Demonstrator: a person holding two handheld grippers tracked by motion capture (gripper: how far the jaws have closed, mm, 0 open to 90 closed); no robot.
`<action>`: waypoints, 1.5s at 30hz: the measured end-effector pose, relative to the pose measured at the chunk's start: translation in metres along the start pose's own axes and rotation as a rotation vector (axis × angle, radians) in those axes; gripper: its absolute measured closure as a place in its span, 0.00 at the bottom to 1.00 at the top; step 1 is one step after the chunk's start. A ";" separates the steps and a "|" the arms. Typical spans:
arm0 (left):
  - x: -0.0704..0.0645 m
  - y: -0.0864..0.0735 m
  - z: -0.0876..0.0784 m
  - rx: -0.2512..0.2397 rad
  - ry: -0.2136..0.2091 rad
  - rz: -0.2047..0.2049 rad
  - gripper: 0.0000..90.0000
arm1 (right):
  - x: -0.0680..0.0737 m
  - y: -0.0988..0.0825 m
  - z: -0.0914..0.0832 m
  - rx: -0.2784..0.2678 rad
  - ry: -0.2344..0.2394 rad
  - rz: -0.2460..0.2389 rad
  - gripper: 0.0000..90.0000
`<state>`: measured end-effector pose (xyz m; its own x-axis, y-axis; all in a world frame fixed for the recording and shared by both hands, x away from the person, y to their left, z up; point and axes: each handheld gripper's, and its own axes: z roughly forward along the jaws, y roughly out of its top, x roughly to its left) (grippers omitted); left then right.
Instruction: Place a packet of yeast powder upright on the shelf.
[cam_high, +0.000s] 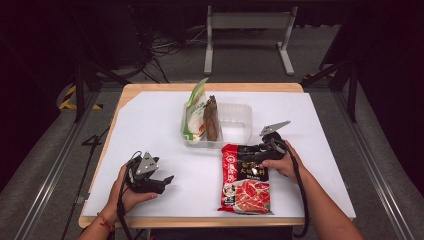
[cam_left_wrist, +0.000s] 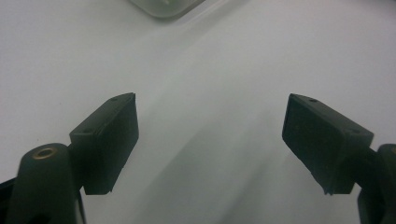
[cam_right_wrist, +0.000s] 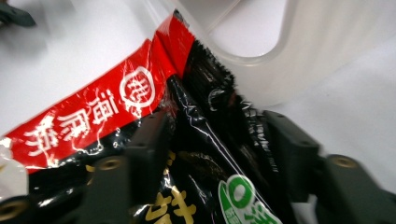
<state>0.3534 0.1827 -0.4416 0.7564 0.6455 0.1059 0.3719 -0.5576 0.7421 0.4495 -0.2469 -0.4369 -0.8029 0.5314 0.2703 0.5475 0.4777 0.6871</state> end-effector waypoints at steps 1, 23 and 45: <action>0.001 0.000 0.000 0.001 0.001 -0.002 0.22 | 0.000 -0.001 -0.002 -0.009 -0.001 0.000 0.58; 0.003 0.000 -0.001 -0.003 0.003 -0.033 0.22 | 0.040 0.005 -0.062 -0.138 0.003 -0.152 0.98; 0.006 0.000 -0.005 -0.022 0.013 -0.040 0.21 | 0.082 0.025 -0.109 -0.323 -0.073 -0.177 0.98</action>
<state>0.3553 0.1889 -0.4377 0.7341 0.6738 0.0843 0.3896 -0.5197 0.7604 0.3716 -0.2673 -0.3240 -0.8530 0.5145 0.0874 0.2898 0.3276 0.8993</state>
